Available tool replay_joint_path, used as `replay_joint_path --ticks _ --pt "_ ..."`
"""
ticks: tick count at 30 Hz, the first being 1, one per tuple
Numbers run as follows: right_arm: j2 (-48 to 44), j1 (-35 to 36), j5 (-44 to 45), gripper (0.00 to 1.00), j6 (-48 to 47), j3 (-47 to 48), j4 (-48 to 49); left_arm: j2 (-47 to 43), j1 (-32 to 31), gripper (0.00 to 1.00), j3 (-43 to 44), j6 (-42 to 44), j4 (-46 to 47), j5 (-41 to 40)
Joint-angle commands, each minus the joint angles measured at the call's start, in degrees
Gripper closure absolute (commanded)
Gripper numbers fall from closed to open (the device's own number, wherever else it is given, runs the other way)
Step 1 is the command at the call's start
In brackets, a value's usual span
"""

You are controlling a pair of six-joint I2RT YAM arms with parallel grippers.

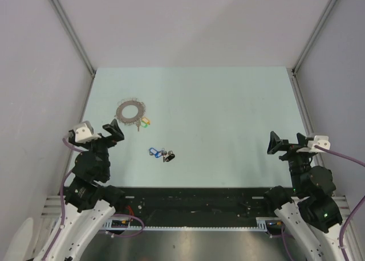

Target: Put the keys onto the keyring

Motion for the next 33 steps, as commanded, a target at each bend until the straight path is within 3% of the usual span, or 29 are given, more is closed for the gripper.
replay_joint_path --ticks 1,9,19,26,30,33 --pt "-0.95 -0.25 1.38 0.0 -0.09 0.47 1.6 1.16 0.66 0.0 -0.04 4.51 2.06 -0.82" --pt "-1.74 -0.25 0.77 0.0 0.61 0.3 1.51 5.2 0.66 0.0 0.05 4.33 1.88 0.15" --pt "-2.71 -0.25 -1.25 0.0 0.52 -0.14 1.86 26.19 2.5 0.0 6.01 -1.72 -1.98 7.17" --pt "-2.89 1.76 -1.52 0.0 0.7 -0.23 1.69 49.83 18.22 0.0 15.59 -11.3 -6.55 22.11" --pt "-2.97 2.82 -2.04 0.0 0.87 -0.06 1.51 61.52 21.93 0.05 20.6 -13.59 -6.29 24.49" --pt "-2.97 3.7 -2.83 0.0 1.14 0.21 1.34 69.7 23.25 0.15 24.91 -15.09 -6.81 25.02"
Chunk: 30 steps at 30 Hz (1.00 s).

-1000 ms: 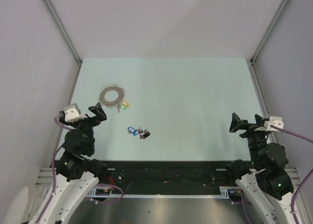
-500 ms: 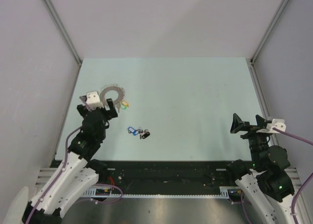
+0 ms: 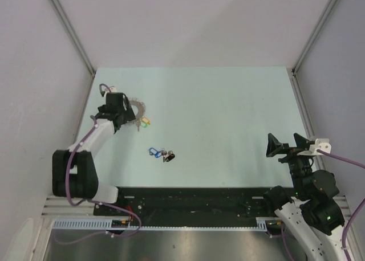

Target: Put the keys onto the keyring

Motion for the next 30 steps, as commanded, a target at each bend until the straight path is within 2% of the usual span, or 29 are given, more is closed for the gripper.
replay_joint_path --ticks 1,3,6,20,24,27,29,30 --pt "-0.5 1.3 -1.24 0.0 0.57 0.25 1.21 10.05 1.72 0.2 7.73 -4.51 -1.28 4.06" --pt "-0.59 1.83 -1.24 0.0 0.75 0.34 1.12 12.8 1.9 0.25 9.59 -5.3 -1.99 4.68" --pt "-0.59 1.92 -1.33 0.0 0.83 0.43 0.94 17.2 1.9 0.38 11.79 -6.01 -2.17 4.5" --pt "-0.59 1.92 -2.29 0.0 0.66 0.52 0.68 28.1 2.78 0.47 16.54 -2.85 -3.57 3.45" --pt "-0.59 1.92 -2.21 0.0 0.66 0.43 0.68 29.51 2.78 0.55 16.63 -2.49 -3.49 6.17" --pt "-0.59 1.92 -2.56 0.0 0.66 0.43 0.68 30.22 2.69 0.56 17.15 -1.88 -3.48 8.45" --pt "-0.59 2.01 -2.65 0.0 0.66 0.52 0.77 30.74 2.43 0.64 17.16 -1.53 -3.04 10.21" --pt "-0.59 2.01 -2.73 0.0 0.66 0.43 0.77 30.92 2.25 0.66 17.33 -1.09 -2.87 11.0"
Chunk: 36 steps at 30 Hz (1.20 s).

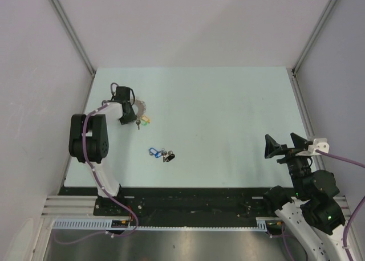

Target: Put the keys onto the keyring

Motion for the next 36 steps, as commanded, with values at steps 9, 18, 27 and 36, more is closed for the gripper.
replay_joint_path --ticks 9,18,27,36 --pt "-0.57 0.19 -2.63 0.0 0.42 0.43 1.12 1.94 -8.62 0.95 5.12 4.67 -1.92 9.26" --pt "-0.48 0.37 -5.36 0.0 -0.11 0.52 1.38 2.2 -27.76 1.0 11.02 6.0 -5.78 10.84" --pt "3.29 0.37 -7.73 0.0 1.03 4.73 -1.16 2.38 -46.66 0.98 10.14 7.31 -5.52 9.09" --pt "18.31 0.37 -10.01 0.0 5.95 12.46 -7.58 -4.29 -54.42 0.91 -0.39 6.09 1.05 4.69"
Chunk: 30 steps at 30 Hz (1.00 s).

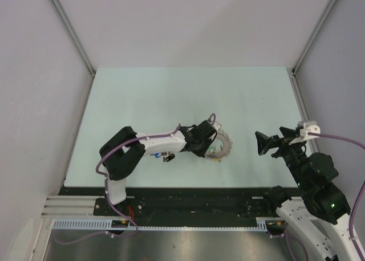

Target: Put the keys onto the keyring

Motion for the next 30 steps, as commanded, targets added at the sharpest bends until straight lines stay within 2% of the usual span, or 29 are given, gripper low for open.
replay_joint_path --ticks 1,3,10,15,19,25,26,30 --pt "7.31 0.26 -1.78 0.0 4.33 4.07 -4.41 -6.11 -0.57 0.89 -6.08 0.19 4.41 -2.26" --pt "9.68 0.26 -3.87 0.0 5.04 4.25 -4.42 -7.87 -0.57 0.86 -9.95 -1.04 7.48 -3.4" --pt "16.36 0.26 -9.86 0.0 6.71 4.25 -5.03 -16.21 -0.57 0.58 -18.13 -3.59 15.14 -5.68" --pt "24.61 0.43 -13.64 0.0 7.68 4.08 -5.13 -25.26 -0.57 0.49 -24.89 -4.91 21.11 -8.75" --pt "31.28 0.43 -17.86 0.0 7.86 4.16 -4.95 -36.05 -0.57 0.39 -30.69 -6.05 24.81 -11.21" --pt "41.58 3.59 -20.94 0.08 6.63 3.9 -2.31 -48.47 -0.48 0.19 -37.99 -7.02 24.38 -15.96" --pt "44.38 4.29 -20.59 0.13 6.54 3.99 -1.79 -51.18 -0.4 0.16 -39.04 -7.11 23.41 -17.53" --pt "50.63 7.63 -20.5 0.22 6.37 3.99 1.81 -56.72 -0.39 0.0 -40.9 -6.76 20.77 -20.44"
